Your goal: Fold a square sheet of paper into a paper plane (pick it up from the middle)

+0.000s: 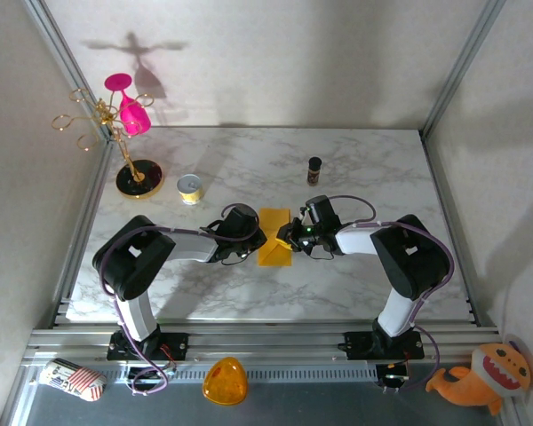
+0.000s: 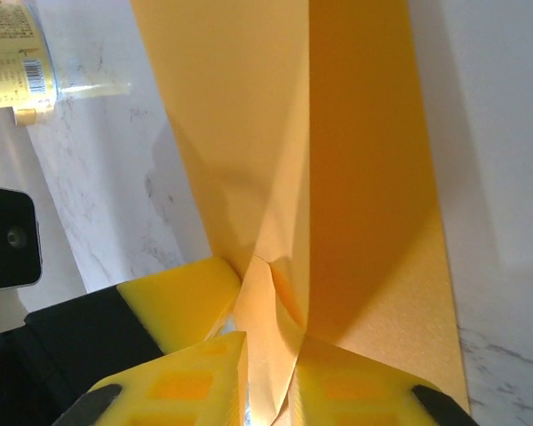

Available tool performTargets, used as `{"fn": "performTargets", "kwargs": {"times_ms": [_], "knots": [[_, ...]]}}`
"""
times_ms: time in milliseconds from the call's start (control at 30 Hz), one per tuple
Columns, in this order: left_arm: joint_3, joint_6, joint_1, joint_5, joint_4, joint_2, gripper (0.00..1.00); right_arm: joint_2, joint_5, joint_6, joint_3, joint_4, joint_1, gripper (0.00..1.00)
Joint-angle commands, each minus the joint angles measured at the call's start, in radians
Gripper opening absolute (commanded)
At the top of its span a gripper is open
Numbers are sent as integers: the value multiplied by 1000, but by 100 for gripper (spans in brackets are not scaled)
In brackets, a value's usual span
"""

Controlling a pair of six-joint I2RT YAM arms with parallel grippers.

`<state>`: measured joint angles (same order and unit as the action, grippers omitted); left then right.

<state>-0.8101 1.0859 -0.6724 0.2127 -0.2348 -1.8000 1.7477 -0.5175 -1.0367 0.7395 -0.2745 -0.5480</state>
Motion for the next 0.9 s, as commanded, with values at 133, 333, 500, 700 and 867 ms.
{"fn": "performTargets", "kwargs": {"times_ms": [133, 333, 500, 700, 867], "knots": [[-18, -1, 8, -1, 119, 31, 9, 36, 5, 52, 9, -66, -10, 17], [-29, 0, 12, 7, 117, 54, 11, 37, 5, 64, 14, -84, -10, 10], [-8, -6, 48, 0, 120, 151, 20, -2, 13, 95, 17, -92, -9, 2], [93, -11, 137, 45, 48, 362, 54, -108, -25, 153, 40, -119, 8, 2], [188, -1, 174, 120, -86, 479, 76, -158, -144, 118, 60, -191, 49, 2]]}}
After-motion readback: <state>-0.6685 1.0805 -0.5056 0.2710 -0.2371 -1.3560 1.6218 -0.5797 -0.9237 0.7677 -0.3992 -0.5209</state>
